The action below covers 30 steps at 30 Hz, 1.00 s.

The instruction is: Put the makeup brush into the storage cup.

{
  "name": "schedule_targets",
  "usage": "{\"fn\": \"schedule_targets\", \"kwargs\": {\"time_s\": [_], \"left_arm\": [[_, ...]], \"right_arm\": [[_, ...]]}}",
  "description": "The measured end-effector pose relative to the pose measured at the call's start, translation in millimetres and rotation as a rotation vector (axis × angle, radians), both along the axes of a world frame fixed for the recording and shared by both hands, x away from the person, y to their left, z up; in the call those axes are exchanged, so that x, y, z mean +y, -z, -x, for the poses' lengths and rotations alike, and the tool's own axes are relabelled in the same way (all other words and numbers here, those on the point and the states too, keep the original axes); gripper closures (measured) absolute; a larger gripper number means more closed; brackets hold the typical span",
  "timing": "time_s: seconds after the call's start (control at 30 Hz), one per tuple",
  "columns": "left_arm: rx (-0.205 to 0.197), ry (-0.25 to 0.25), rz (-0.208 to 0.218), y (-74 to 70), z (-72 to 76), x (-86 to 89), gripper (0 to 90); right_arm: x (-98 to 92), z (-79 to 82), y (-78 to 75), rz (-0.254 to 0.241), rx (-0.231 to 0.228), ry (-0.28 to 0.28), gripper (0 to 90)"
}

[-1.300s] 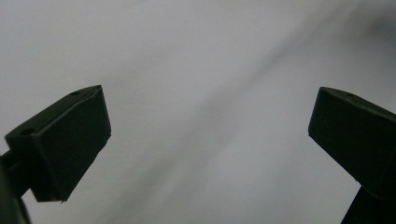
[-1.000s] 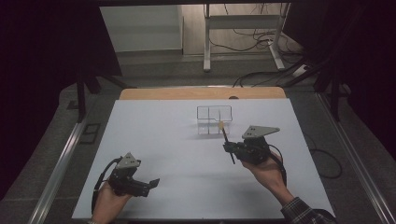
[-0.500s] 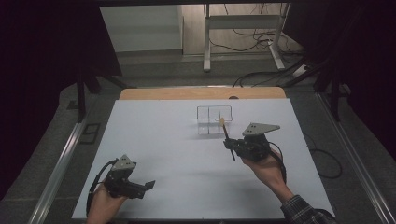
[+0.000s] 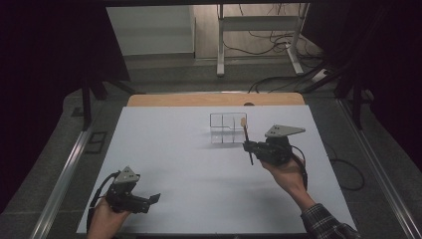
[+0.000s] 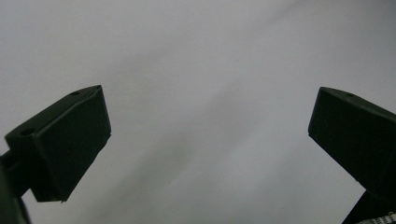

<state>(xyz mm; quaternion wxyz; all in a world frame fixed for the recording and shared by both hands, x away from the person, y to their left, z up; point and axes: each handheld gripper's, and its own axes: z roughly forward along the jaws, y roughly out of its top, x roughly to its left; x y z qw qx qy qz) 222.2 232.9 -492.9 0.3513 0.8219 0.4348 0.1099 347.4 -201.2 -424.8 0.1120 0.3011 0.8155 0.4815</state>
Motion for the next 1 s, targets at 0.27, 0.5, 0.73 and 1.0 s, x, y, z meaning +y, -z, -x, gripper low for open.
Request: {"fn": "schedule_targets", "kwargs": {"time_s": [0.27,0.5,0.73,1.0], "left_arm": [[-0.002,-0.009,-0.004,0.6,1.8,4.3,0.0],[-0.004,-0.012,-0.004,1.6,2.3,7.5,0.0],[-0.007,-0.022,-0.014,2.4,3.2,11.8,0.0],[-0.006,-0.027,-0.015,3.4,3.6,14.4,0.0]], "right_arm": [[0.7,-6.5,-2.2,-0.003,-0.006,-0.004,82.8],[-0.3,-14.0,-2.9,-0.001,-0.006,0.014,82.9],[-1.6,-21.3,-2.7,0.001,-0.006,0.029,82.9],[-1.4,-28.2,-2.9,-0.003,-0.007,0.035,82.8]]}}
